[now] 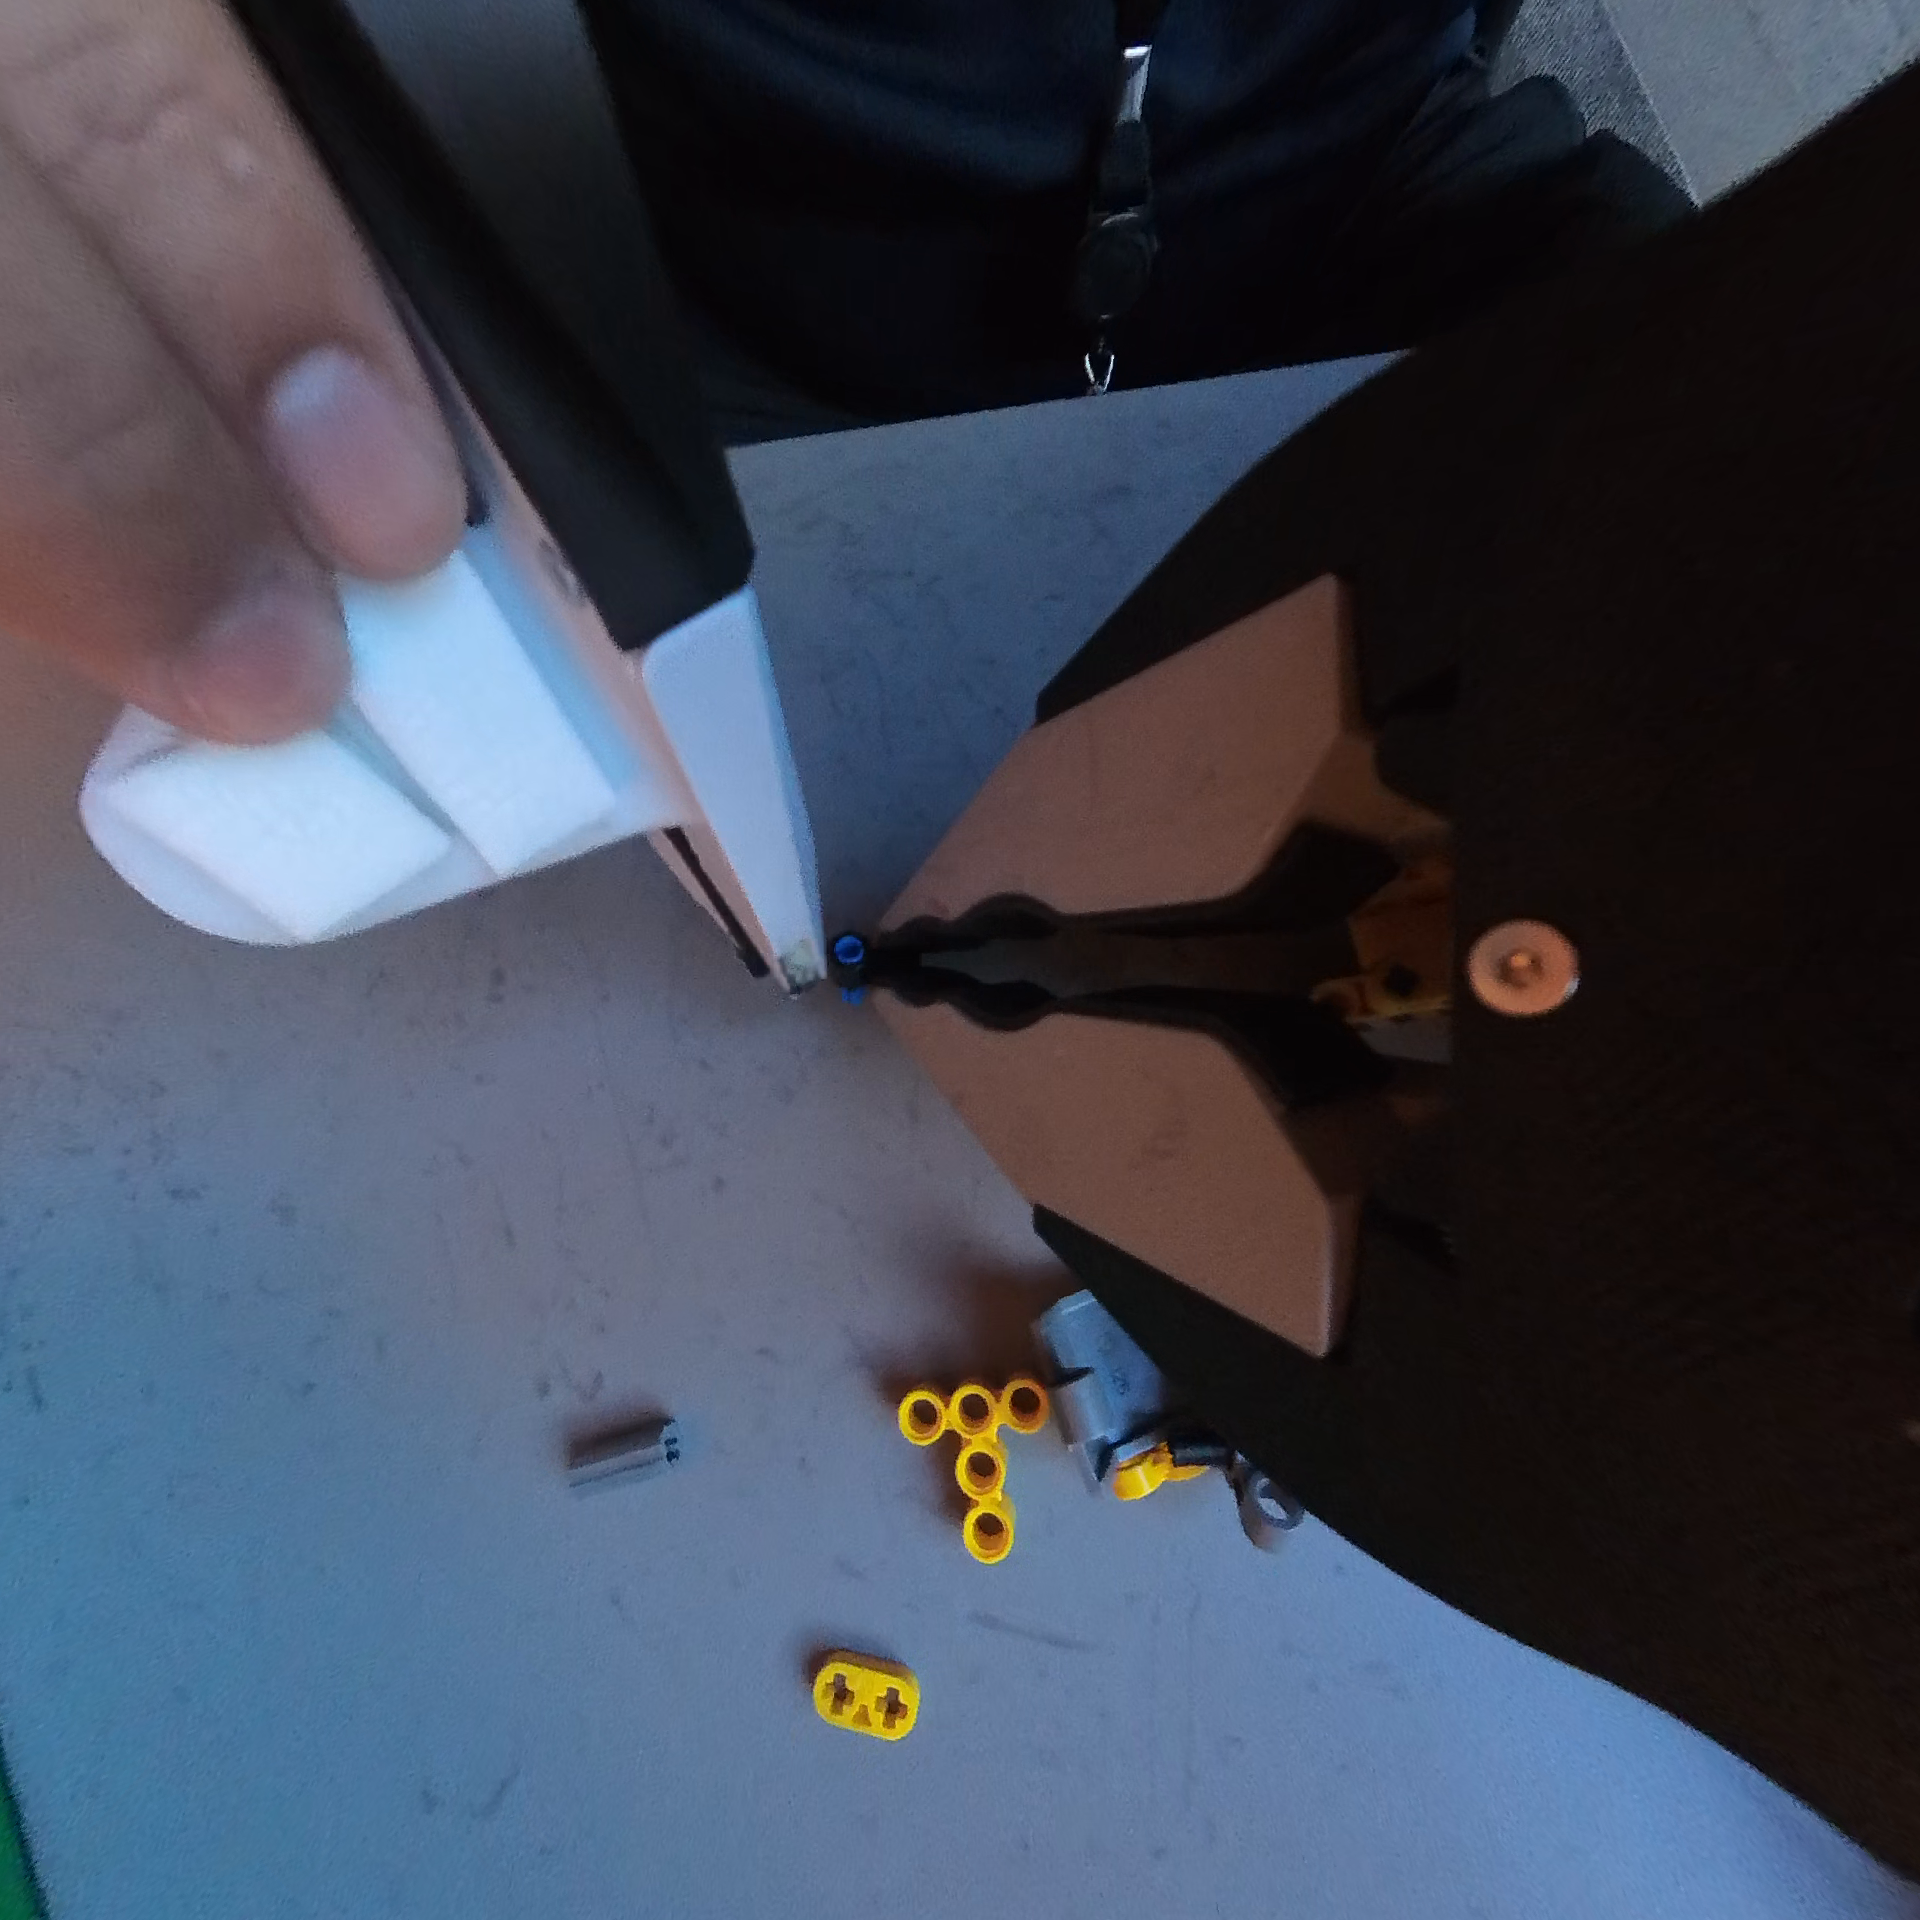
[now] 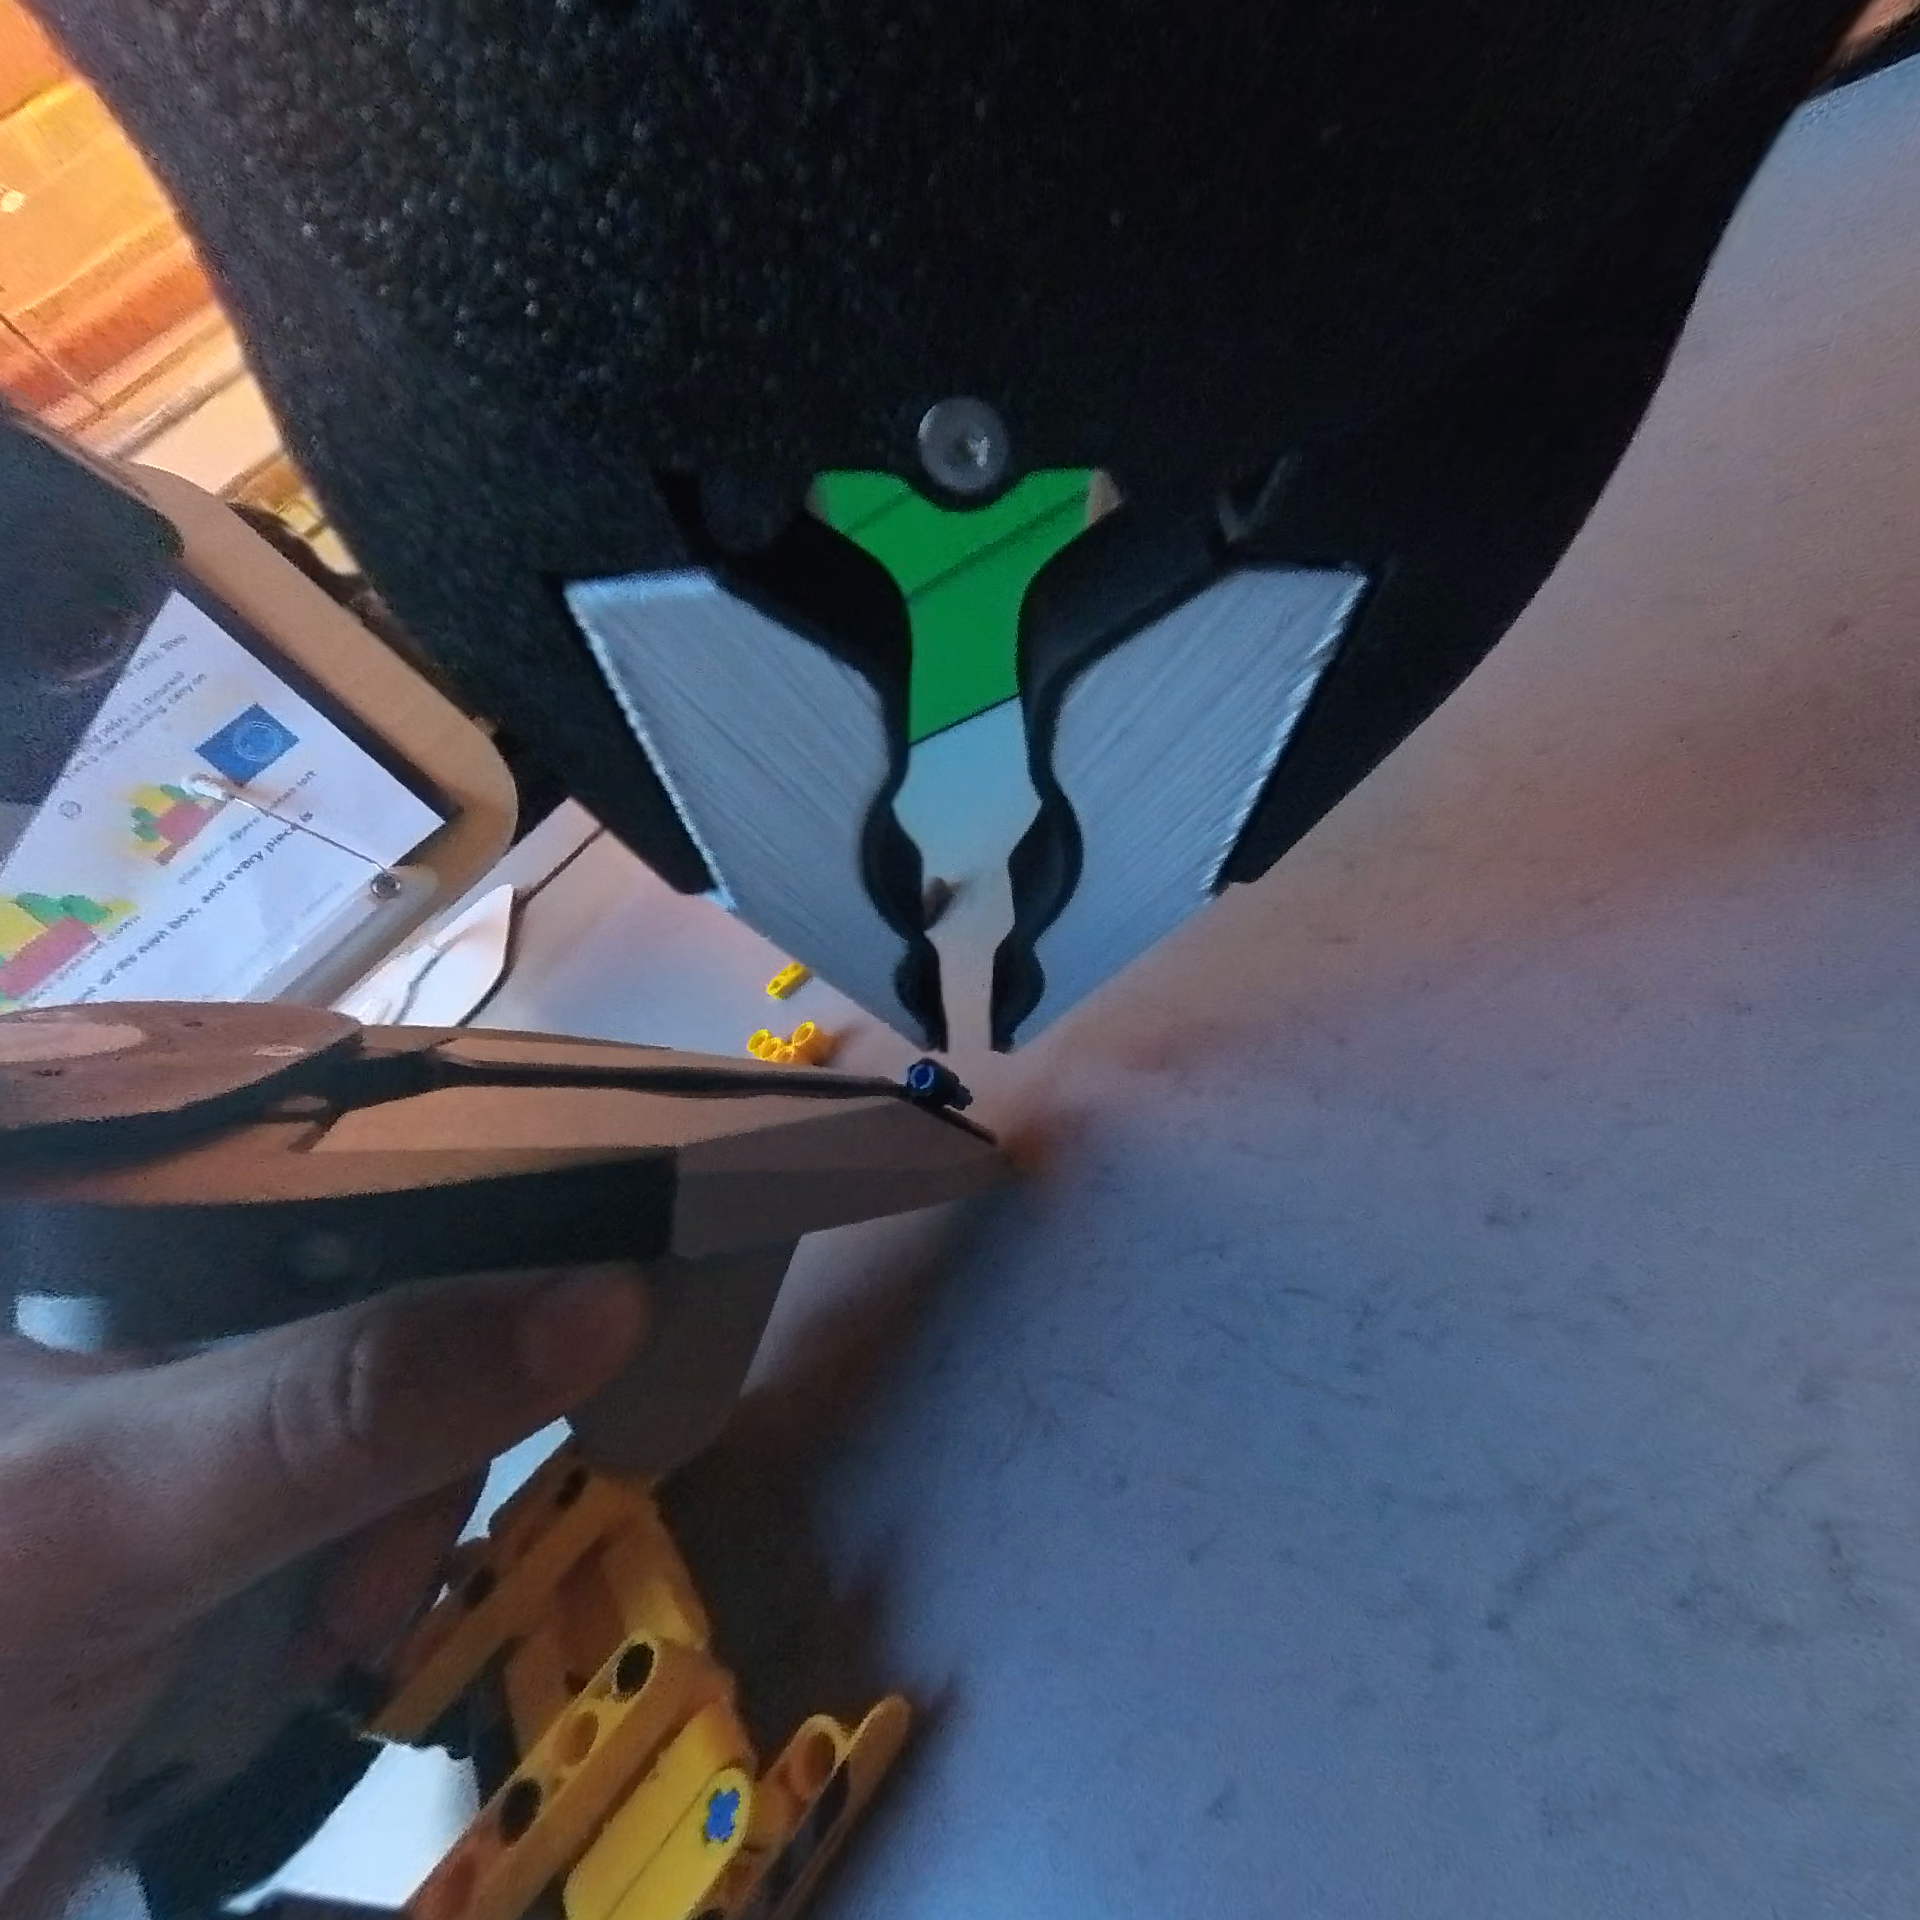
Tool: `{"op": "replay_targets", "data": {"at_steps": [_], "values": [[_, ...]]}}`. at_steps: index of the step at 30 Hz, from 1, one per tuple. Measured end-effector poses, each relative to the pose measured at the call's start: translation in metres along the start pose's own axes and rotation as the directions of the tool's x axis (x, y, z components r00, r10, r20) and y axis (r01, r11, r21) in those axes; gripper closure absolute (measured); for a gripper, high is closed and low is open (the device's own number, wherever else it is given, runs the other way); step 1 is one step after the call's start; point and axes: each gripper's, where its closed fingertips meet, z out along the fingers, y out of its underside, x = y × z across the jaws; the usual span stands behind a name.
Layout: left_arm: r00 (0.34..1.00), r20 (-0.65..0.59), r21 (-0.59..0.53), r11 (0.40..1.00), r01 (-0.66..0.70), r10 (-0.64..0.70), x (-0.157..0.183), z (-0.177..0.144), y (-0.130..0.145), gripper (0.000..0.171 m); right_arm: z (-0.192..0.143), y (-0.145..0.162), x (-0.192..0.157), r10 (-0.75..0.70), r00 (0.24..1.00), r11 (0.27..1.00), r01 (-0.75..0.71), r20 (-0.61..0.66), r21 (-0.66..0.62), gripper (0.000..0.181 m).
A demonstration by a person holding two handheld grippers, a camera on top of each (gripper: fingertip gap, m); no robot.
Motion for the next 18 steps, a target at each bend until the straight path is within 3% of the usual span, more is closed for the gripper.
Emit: {"op": "replay_targets", "data": {"at_steps": [4, 18], "values": [[1.000, -0.013, 0.002, 1.000, 0.005, -0.005, 0.0006, 0.0002, -0.0001, 0.171, -0.0002, -0.0022, 0.0010, -0.071, 0.997, 0.997, 0.070, -0.024, -0.019, 0.170], [1.000, -0.006, 0.004, 1.000, 0.006, -0.006, 0.0006, 0.0002, -0.0001, 0.171, -0.0020, -0.0061, -0.0019, -0.055, 0.998, 0.998, 0.055, -0.008, -0.006, 0.172]]}}
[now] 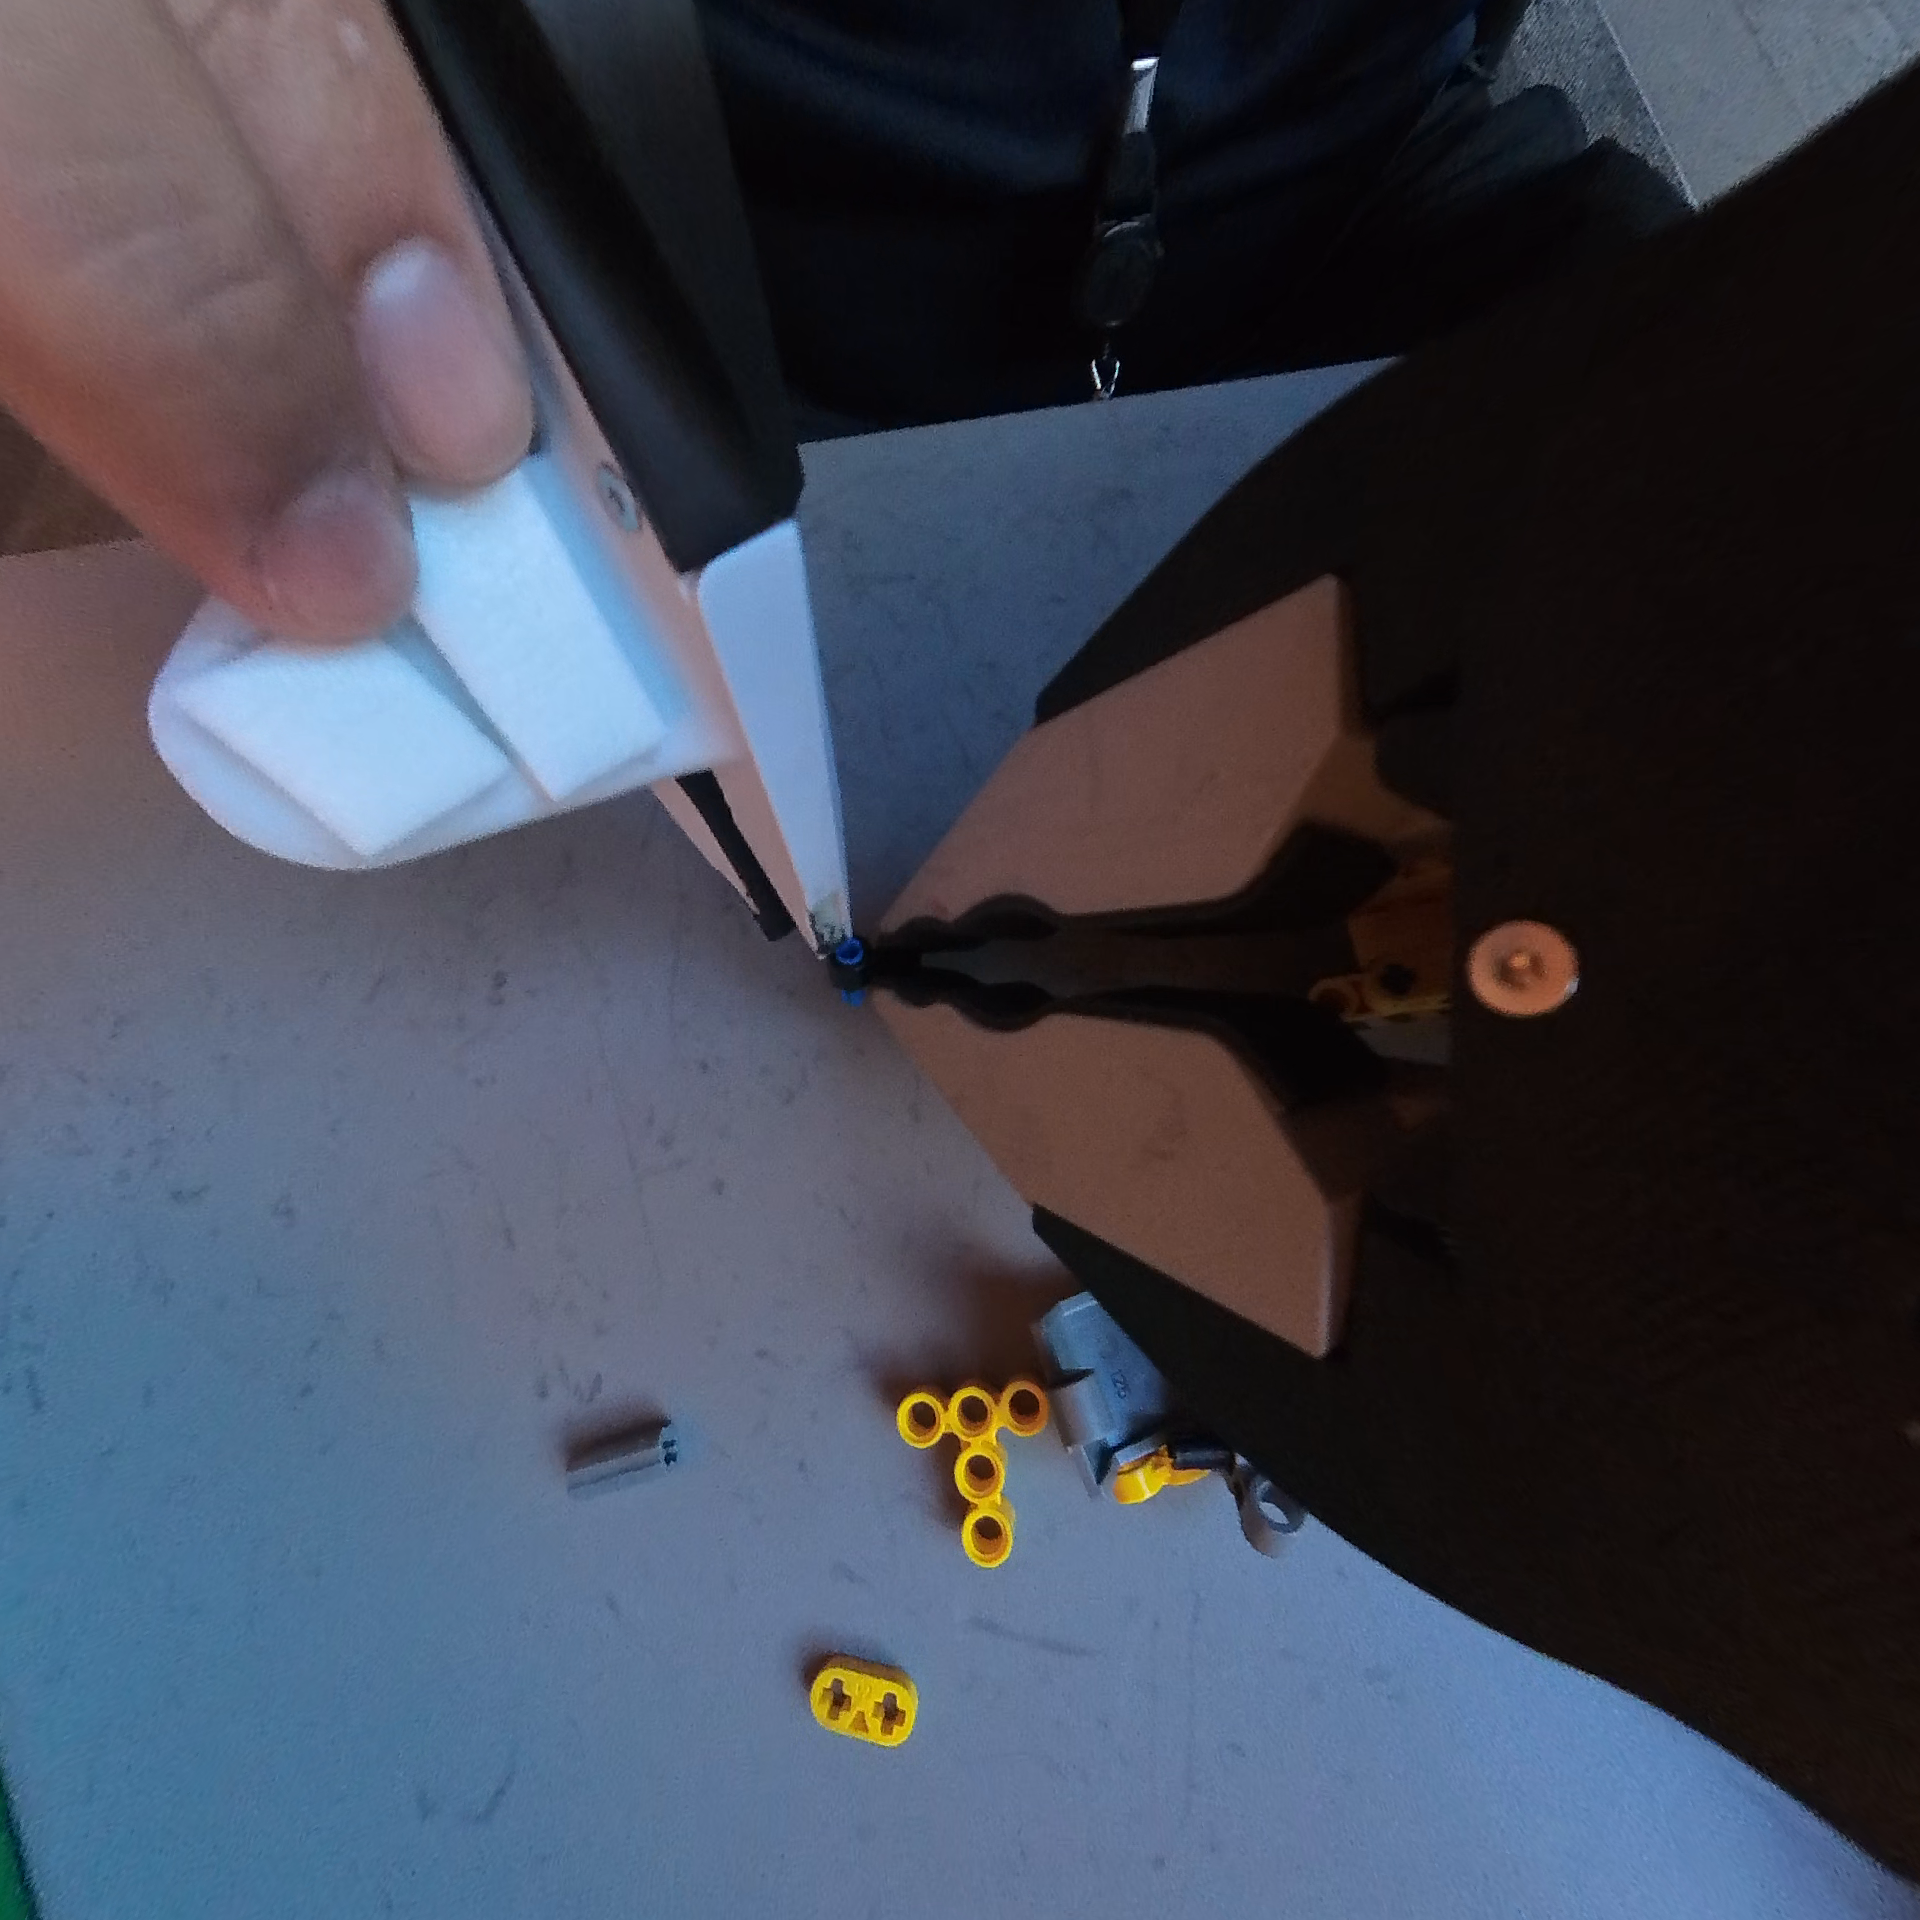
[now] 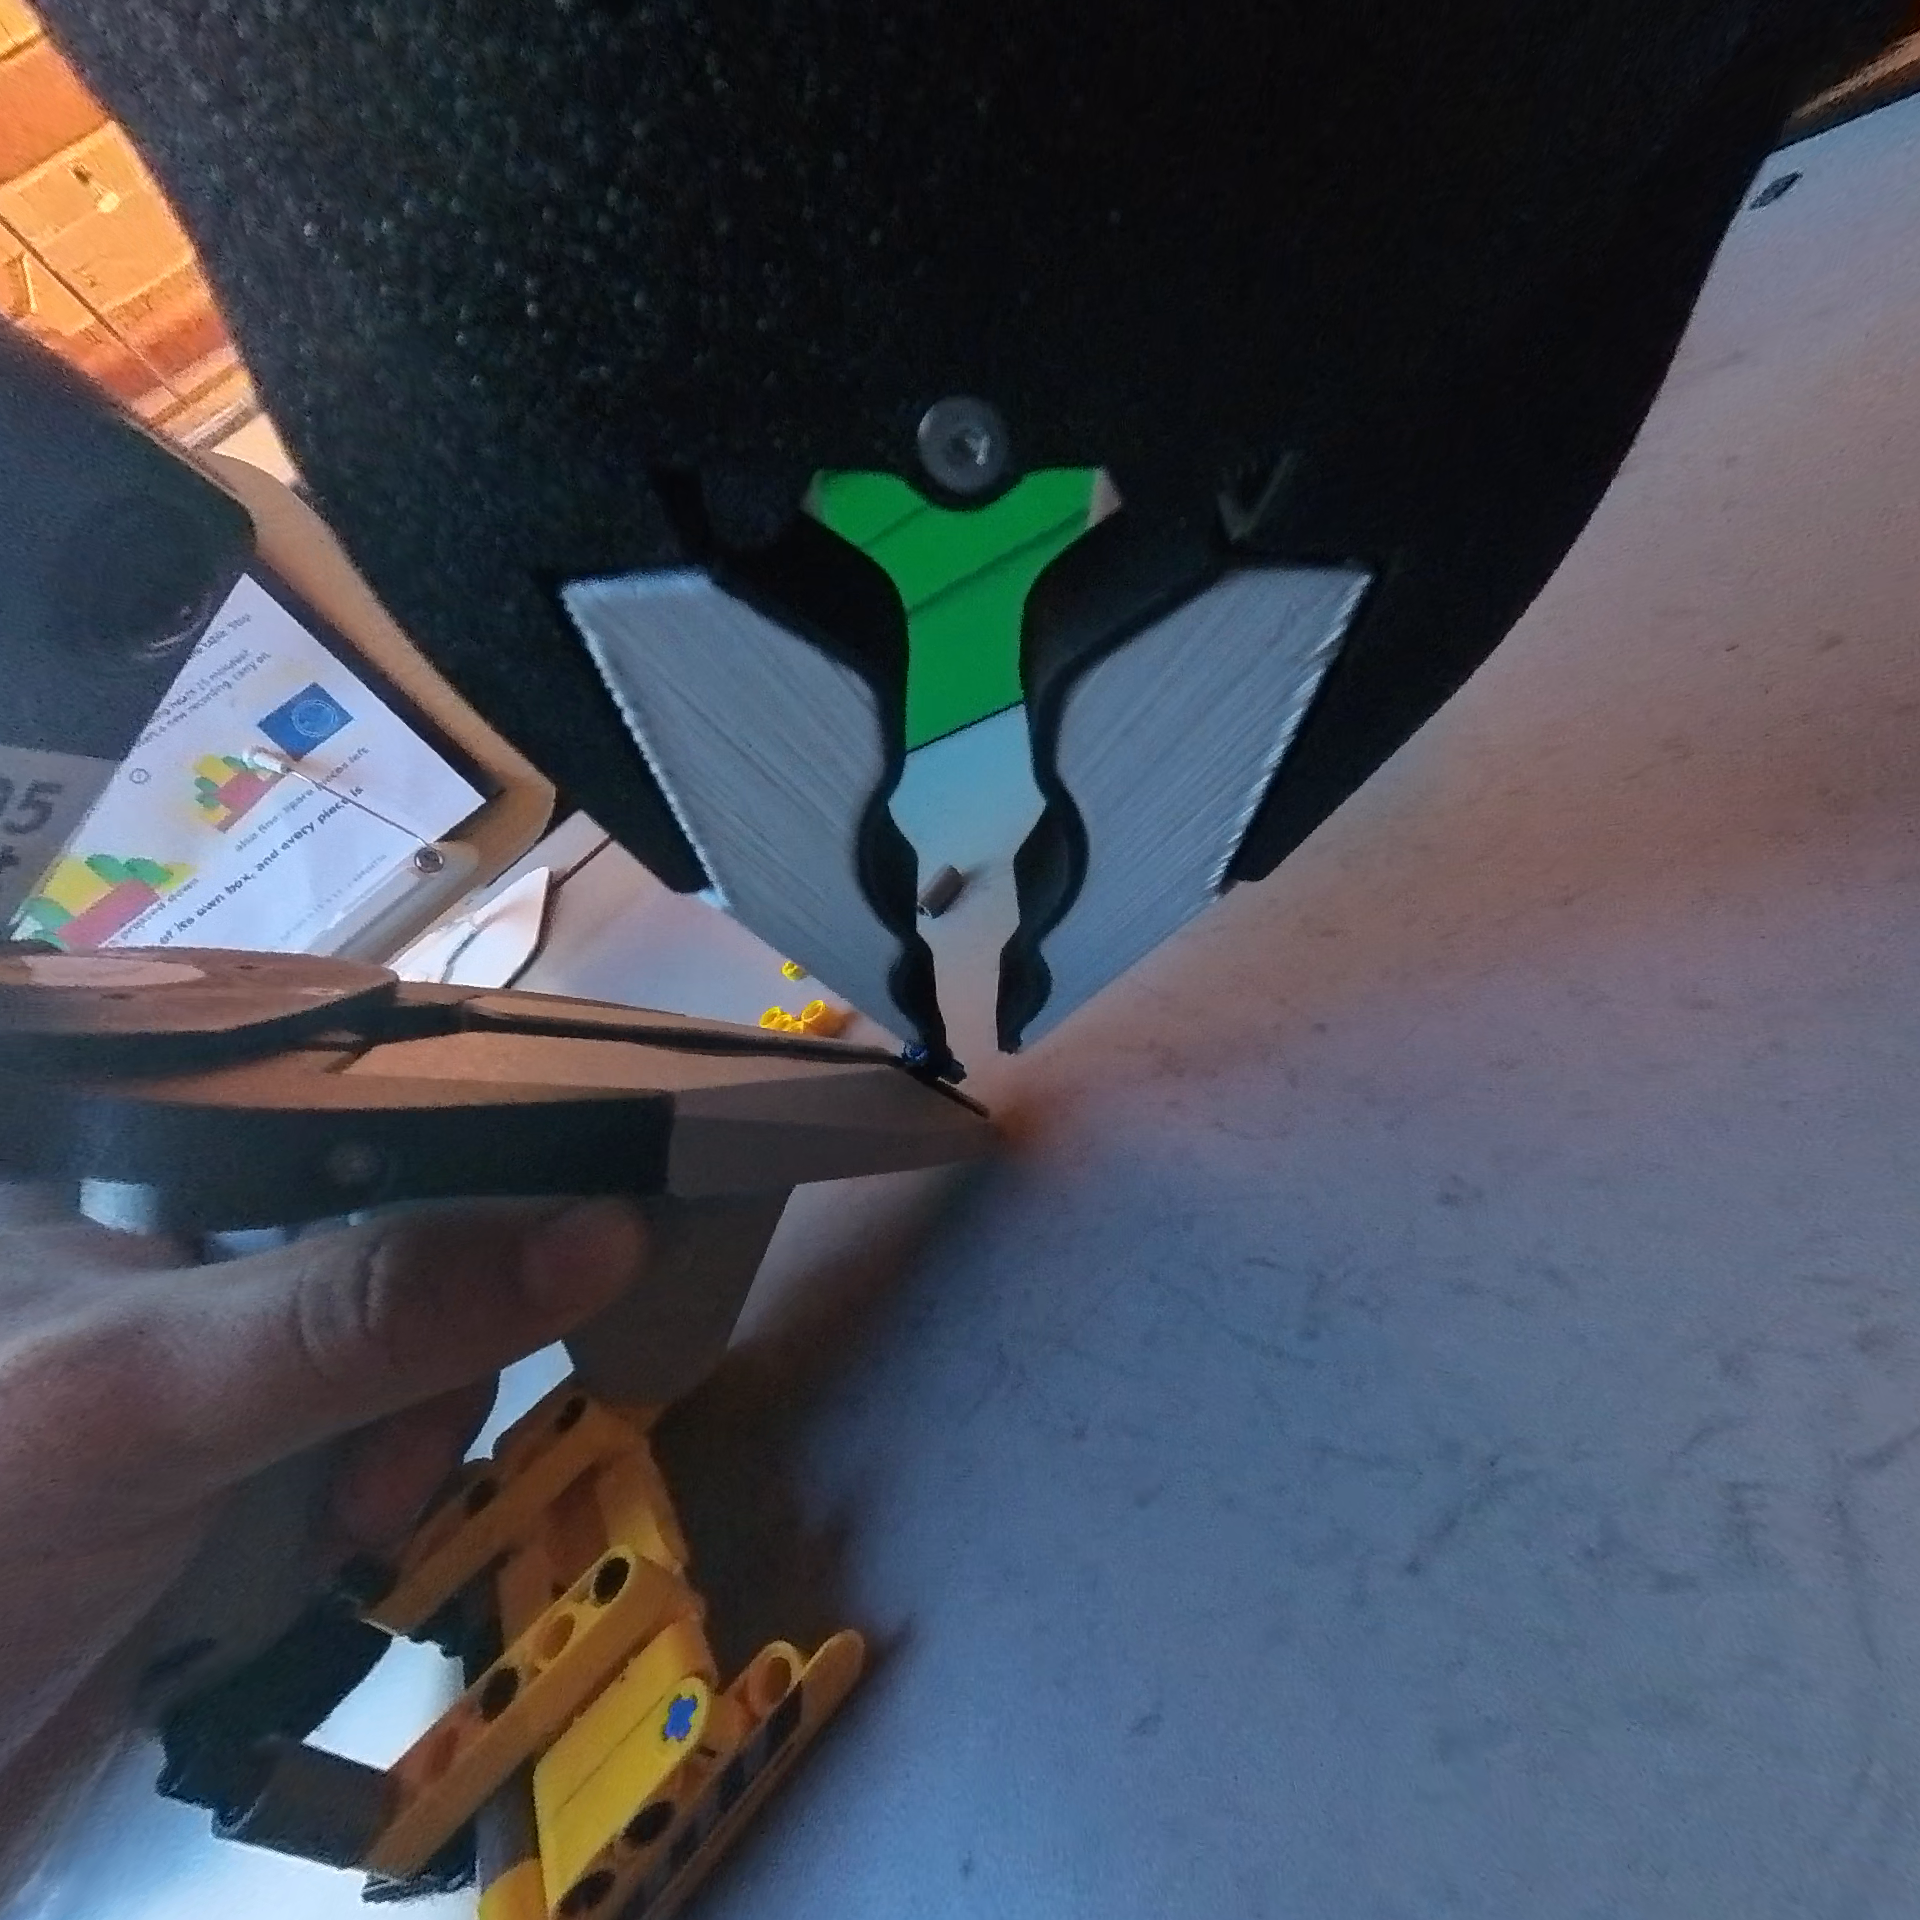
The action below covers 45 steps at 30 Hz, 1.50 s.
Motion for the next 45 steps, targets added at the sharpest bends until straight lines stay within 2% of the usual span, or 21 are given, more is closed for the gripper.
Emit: {"op": "replay_targets", "data": {"at_steps": [9, 13, 20, 26, 32, 35, 45], "values": [[1.000, 0.000, 0.001, 1.000, 0.013, -0.013, 0.000, 0.000, 0.000, 0.171, 0.001, 0.002, 0.004, -0.032, 0.999, 0.999, 0.032, 0.004, -0.028, 0.179], [1.000, -0.002, 0.001, 1.000, 0.018, -0.018, 0.000, 0.000, 0.000, 0.171, 0.002, 0.002, 0.004, -0.044, 0.998, 0.998, 0.046, 0.042, -0.044, 0.175], [1.000, 0.005, 0.006, 1.000, 0.007, -0.007, -0.001, 0.000, -0.001, 0.171, 0.002, 0.002, 0.006, -0.066, 0.997, 0.998, 0.067, 0.025, -0.019, 0.180], [1.000, -0.005, 0.004, 1.000, 0.004, -0.004, -0.002, 0.000, 0.000, 0.171, 0.001, 0.002, 0.006, -0.041, 0.999, 0.997, 0.040, 0.017, 0.060, 0.181], [0.999, -0.024, 0.013, 0.999, 0.029, -0.029, -0.003, -0.001, 0.000, 0.171, 0.001, 0.002, 0.008, -0.065, 0.997, 0.994, 0.061, 0.043, 0.089, 0.181], [0.993, -0.079, 0.050, 0.995, 0.089, -0.085, -0.003, -0.002, 0.000, 0.171, 0.002, 0.002, 0.010, -0.075, 0.996, 0.994, 0.072, 0.044, 0.079, 0.181], [0.990, -0.103, 0.063, 0.992, 0.105, -0.099, -0.003, -0.002, -0.001, 0.171, -0.001, 0.002, 0.011, -0.085, 0.988, 0.991, 0.071, 0.130, 0.110, 0.181]]}}
